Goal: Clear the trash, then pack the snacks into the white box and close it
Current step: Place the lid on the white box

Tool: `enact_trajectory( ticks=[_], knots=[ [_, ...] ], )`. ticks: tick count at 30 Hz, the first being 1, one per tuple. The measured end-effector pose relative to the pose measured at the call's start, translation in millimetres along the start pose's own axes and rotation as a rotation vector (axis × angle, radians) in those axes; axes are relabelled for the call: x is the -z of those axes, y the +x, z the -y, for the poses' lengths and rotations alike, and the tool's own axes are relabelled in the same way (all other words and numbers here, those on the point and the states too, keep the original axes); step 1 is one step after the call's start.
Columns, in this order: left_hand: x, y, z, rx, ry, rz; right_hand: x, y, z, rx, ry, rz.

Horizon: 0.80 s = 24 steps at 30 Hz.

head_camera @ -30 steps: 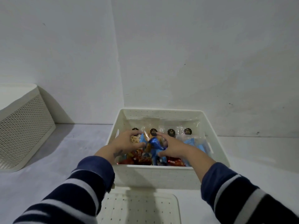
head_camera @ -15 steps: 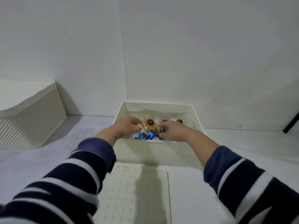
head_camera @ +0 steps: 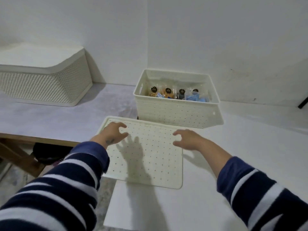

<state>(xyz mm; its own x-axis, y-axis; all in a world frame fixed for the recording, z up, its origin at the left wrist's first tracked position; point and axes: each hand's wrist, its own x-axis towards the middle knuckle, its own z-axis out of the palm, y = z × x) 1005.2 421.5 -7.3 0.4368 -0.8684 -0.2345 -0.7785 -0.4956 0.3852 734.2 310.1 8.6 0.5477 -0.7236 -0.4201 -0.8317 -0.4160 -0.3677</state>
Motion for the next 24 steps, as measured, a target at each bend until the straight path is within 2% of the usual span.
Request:
enact_trajectory(
  ticks=[5,9,13,18,24],
  knots=[
    [-22.9,5.0,63.6,0.181,0.068,0.059,-64.2,14.9,-4.7,-0.243,0.067,0.059],
    [-30.3,18.0,93.4,0.223,0.132,0.068,-95.0,29.4,3.5,-0.398,0.106,-0.034],
    [-35.8,26.2,102.6,0.188,0.122,0.127,-112.3,37.6,16.6,-0.499,0.133,-0.116],
    [-42.1,15.7,101.8,0.179,0.034,0.048,-107.1,33.2,28.0,-0.619,0.275,-0.180],
    [-26.4,-3.8,96.0,0.067,-0.144,-0.125,-75.9,2.6,44.0,-0.557,0.240,-0.406]
  ],
)
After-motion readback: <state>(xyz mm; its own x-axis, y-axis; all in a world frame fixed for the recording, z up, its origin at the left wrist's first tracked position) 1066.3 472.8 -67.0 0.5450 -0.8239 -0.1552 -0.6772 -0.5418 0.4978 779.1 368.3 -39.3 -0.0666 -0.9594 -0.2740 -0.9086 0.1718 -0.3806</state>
